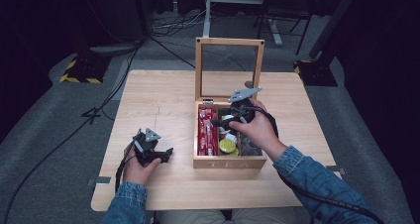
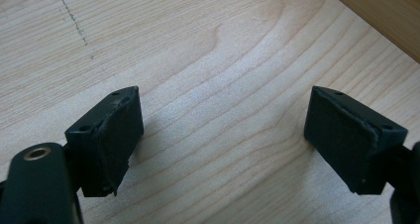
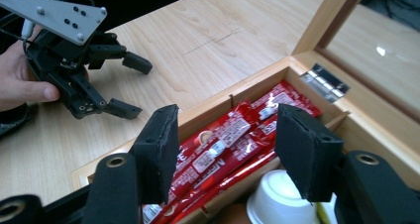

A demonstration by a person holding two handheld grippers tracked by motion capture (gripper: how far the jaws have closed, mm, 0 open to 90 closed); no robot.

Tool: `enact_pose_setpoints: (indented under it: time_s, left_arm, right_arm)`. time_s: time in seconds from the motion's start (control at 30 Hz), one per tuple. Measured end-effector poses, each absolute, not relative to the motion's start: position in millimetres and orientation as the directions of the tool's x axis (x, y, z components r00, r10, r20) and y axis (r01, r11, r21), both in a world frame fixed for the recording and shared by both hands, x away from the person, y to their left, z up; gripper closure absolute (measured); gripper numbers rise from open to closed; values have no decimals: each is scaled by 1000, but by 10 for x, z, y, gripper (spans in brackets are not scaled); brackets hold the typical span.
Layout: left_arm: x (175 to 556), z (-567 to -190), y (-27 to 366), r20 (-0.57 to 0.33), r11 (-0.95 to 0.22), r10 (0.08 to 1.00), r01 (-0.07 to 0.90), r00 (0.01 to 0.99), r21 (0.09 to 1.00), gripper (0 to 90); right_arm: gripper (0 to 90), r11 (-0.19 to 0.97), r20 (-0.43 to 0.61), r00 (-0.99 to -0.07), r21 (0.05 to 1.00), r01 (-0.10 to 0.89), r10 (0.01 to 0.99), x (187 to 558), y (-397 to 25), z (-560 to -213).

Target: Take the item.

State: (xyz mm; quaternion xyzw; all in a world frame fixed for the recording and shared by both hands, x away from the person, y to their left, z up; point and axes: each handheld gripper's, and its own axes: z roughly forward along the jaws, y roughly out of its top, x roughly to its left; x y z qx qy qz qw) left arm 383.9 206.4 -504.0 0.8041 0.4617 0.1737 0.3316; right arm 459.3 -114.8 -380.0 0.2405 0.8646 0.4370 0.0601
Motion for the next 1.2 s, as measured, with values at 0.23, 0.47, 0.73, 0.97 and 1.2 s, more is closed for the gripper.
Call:
enact_pose_setpoints:
  time_s: [0.23,0.47,0.73,0.97,1.2]
  left_arm:
    - [3841,-5040,2064,-26,-355,857,627,514,694,157]
    - [3841,-5040,2064,-26,-355,857,627,514,694,157]
    - [3841,-5040,2064,-26,-355,857,627,514,694,157]
    - [3841,-5040,2064,-26,-355,857,627,514,693,157]
    - [3841,-5040,2064,-26,-355,857,627,514,693,157]
  right_arm:
    - [434,519,143,-867,750,410,477,4621,-1040,-3947]
    - [436,560,147,-863,706,434,484,4624,-930,-4093]
    - [433,593,148,-857,664,456,494,4628,-861,-4204]
    - [424,603,152,-850,642,473,505,4650,-803,-4243]
    - [458,607,162,-856,640,470,491,4626,-752,-4273]
